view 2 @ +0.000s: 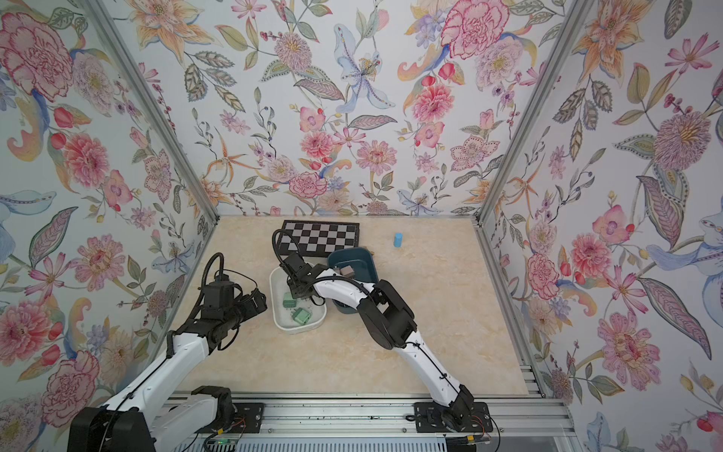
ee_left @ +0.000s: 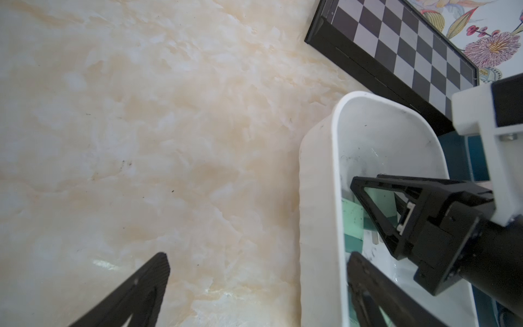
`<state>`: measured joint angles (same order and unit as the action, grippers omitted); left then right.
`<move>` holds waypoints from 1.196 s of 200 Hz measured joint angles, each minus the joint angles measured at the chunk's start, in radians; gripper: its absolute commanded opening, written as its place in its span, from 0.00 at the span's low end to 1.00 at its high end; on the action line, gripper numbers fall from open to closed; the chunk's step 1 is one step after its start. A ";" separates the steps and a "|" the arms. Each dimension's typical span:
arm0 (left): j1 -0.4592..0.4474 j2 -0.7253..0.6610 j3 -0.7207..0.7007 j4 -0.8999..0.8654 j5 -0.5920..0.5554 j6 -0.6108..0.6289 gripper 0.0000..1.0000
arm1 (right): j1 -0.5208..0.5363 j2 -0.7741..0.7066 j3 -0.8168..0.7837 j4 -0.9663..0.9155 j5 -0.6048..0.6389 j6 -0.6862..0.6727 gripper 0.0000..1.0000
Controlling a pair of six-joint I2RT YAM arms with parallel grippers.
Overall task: Place the plugs by color into the storage box
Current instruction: Place the plug in the storage box, then move the storage box to the center of the board.
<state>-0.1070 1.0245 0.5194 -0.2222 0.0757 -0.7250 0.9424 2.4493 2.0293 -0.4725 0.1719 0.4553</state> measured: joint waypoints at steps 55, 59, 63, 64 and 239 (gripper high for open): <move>0.000 0.000 -0.008 0.003 0.000 0.000 0.99 | 0.013 0.006 0.019 0.000 0.004 0.014 0.59; 0.000 0.000 -0.009 0.004 0.000 0.000 0.99 | 0.014 0.006 0.019 0.000 0.003 0.014 0.64; 0.000 0.000 -0.009 0.006 0.000 0.000 1.00 | 0.015 0.006 0.019 0.001 -0.001 0.022 0.69; 0.000 0.000 -0.010 0.007 0.000 0.000 1.00 | 0.016 0.006 0.019 0.001 -0.002 0.021 0.70; -0.205 0.348 0.024 0.310 0.031 -0.112 0.99 | -0.272 -0.671 -0.595 0.065 -0.060 -0.075 0.84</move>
<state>-0.3122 1.3727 0.5438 0.0875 0.1070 -0.8371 0.6708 1.7786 1.4342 -0.4072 0.1116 0.3805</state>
